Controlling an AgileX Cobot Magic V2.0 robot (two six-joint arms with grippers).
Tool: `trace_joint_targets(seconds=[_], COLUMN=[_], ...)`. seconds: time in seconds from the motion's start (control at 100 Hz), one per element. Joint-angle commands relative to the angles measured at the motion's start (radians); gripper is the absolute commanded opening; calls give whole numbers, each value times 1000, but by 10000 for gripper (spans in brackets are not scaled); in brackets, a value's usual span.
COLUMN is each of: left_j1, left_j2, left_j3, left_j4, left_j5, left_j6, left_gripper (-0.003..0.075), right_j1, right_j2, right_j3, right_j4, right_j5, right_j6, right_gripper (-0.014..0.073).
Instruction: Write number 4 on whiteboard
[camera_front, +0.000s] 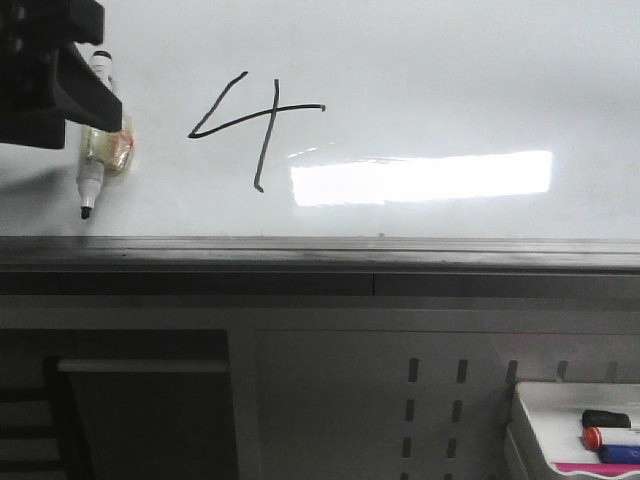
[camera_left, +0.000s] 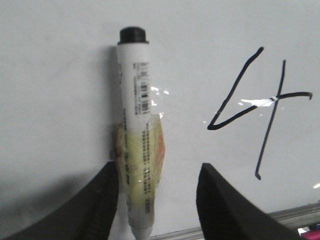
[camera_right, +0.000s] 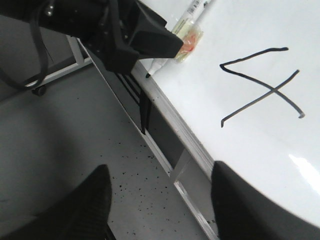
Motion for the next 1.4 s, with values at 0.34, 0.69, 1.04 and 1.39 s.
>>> trace_joint_targets(seconds=[0.34, 0.69, 1.04, 1.39], left_j1=[3, 3, 3, 3], left_j2=[-364, -874, -1160, -1165], left_j3=[109, 334, 375, 375], left_j4=[134, 244, 380, 378], left_j5=[-108, -41, 159, 152], left_j6=[1, 2, 2, 2], left_gripper=[9, -20, -20, -20], right_j1=[-32, -32, -32, -32], right_j2=[-168, -573, -1014, -1114], right_j3=[108, 511, 872, 914], right_j4=[-36, -88, -102, -102], right_j5=[-213, -543, -577, -567], right_j6=[52, 52, 52, 52], right_gripper=[-50, -49, -50, -50])
